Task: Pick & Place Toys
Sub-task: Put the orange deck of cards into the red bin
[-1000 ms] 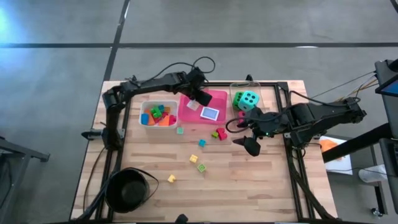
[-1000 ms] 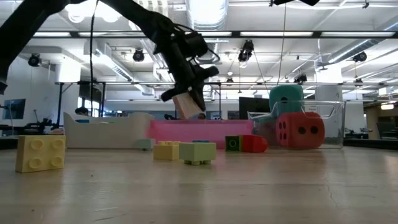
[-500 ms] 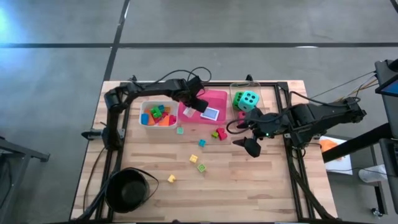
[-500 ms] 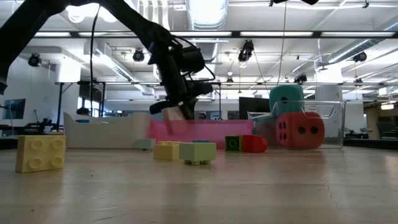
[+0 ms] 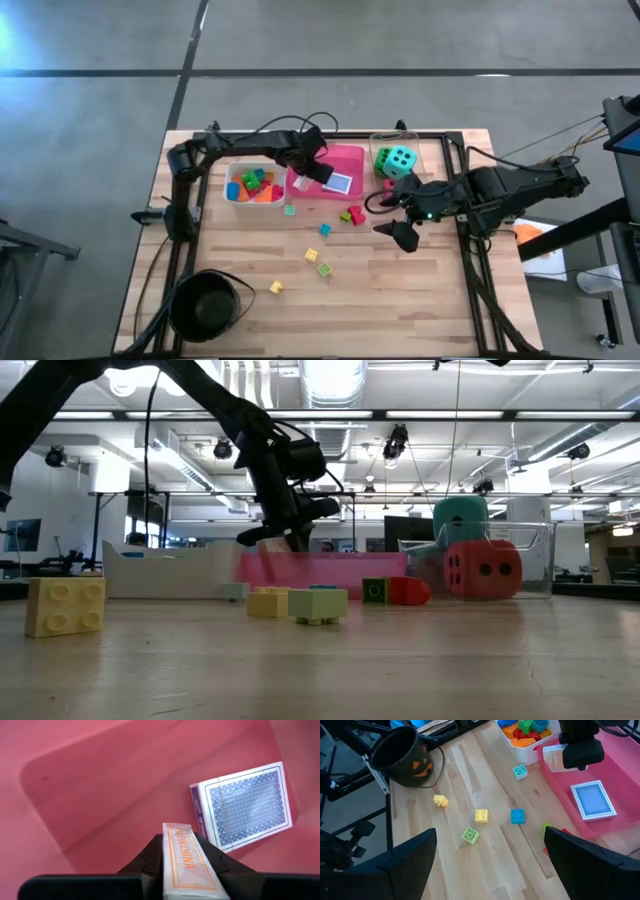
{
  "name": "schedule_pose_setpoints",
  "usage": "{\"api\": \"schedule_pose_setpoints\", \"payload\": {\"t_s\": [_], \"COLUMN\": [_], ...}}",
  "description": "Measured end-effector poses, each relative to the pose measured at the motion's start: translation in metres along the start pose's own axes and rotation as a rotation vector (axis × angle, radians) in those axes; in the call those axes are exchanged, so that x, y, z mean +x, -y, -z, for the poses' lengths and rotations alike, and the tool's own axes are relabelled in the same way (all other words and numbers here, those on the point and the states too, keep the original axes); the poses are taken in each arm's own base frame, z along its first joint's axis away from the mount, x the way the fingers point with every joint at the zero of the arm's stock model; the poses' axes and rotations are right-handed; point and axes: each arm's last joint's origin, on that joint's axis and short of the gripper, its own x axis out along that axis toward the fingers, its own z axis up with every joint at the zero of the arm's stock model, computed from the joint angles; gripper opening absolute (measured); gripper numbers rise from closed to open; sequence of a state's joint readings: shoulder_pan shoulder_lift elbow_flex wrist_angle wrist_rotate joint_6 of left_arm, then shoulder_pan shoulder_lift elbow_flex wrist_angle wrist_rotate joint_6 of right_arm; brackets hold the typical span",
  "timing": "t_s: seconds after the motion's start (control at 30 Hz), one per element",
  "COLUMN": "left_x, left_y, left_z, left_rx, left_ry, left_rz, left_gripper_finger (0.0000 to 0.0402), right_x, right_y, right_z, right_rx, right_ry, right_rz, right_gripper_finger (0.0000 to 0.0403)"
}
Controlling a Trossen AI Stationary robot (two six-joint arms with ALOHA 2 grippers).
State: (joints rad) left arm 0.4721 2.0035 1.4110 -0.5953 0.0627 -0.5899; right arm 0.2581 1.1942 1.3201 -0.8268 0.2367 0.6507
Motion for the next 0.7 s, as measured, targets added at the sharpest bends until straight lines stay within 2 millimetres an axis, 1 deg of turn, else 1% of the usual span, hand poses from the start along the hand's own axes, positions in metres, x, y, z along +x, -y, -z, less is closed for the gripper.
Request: {"api": "schedule_pose_setpoints", "payload": {"t_s": [0.2, 0.37, 0.7], "left_x": [0.0022, 0.0027, 0.0034], "left_y": [-0.0018, -0.0005, 0.0], "left_z": [0.0035, 0.0058, 0.0063], "left_rx": [0.0, 0.045, 0.068], "left_ry": [-0.007, -0.016, -0.012], "left_rz": [-0.012, -0.016, -0.022], "left_gripper_finger": [0.0062, 0.0062, 0.0062], "right_x": [0.0, 0.0, 0.0], "right_y": [0.0, 0.0, 0.0001], "right_z": [0.0001, 0.0001, 0.0001], "right_rx": [0.001, 0.0, 0.0], "right_ry": [-0.001, -0.001, -0.002], "right_rz": [-0.001, -0.001, 0.0], "right_gripper_finger": [0.0362, 0.0362, 0.0362]}}
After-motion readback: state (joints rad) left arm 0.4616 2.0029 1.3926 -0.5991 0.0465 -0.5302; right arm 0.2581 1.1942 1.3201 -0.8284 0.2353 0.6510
